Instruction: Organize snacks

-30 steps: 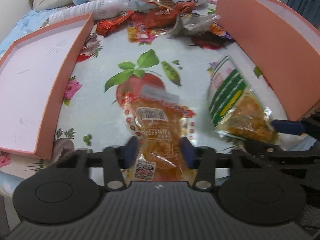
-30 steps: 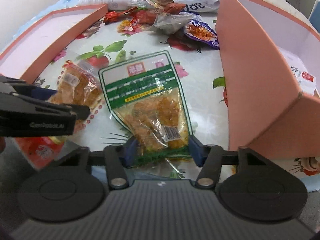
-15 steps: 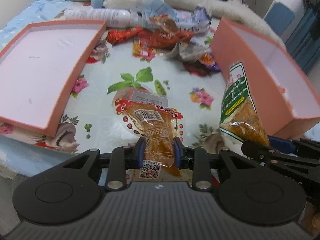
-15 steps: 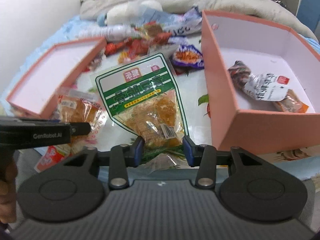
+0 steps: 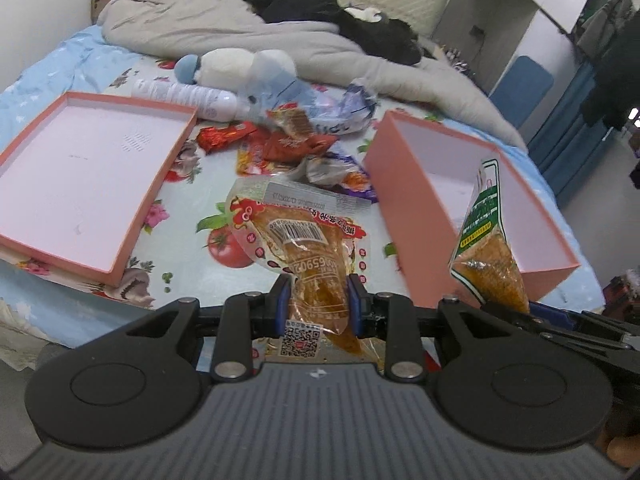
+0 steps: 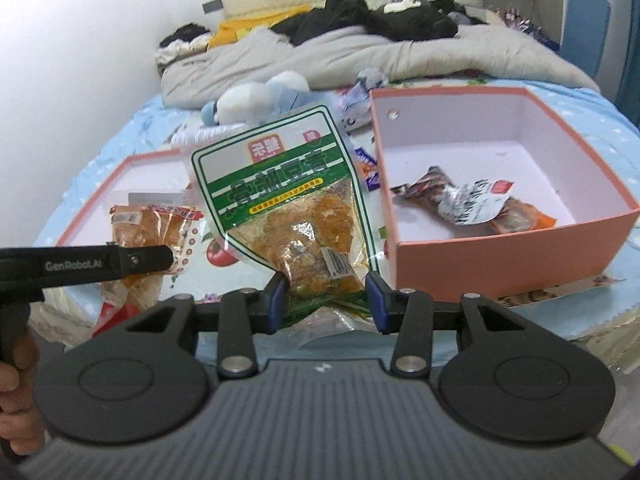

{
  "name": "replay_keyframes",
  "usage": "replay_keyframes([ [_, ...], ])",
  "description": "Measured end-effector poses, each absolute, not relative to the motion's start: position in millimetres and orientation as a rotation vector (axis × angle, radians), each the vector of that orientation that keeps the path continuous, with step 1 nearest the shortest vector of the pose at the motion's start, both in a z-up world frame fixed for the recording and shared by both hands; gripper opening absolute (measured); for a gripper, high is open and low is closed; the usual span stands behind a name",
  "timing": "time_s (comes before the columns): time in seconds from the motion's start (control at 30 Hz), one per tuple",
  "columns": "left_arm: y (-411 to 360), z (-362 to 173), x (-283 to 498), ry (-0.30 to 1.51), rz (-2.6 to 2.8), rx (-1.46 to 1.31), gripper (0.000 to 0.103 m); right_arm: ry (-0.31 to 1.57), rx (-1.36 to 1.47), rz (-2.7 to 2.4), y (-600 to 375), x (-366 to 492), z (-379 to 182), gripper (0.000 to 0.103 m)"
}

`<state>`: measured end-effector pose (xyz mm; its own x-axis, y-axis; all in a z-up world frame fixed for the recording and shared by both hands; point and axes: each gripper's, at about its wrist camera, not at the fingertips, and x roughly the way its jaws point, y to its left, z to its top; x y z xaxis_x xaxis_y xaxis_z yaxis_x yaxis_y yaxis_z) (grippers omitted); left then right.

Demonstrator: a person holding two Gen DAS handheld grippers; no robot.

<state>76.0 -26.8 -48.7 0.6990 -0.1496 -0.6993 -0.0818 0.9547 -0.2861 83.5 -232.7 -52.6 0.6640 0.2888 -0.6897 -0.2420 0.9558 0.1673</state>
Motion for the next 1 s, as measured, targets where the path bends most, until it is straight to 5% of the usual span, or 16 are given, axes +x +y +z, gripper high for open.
replay_keyframes([
  [1.0,-135,-13,87,0.755,-0.310,-0.285,0.033,0.741,0.161,0.064,-332,48,-23,0.046],
])
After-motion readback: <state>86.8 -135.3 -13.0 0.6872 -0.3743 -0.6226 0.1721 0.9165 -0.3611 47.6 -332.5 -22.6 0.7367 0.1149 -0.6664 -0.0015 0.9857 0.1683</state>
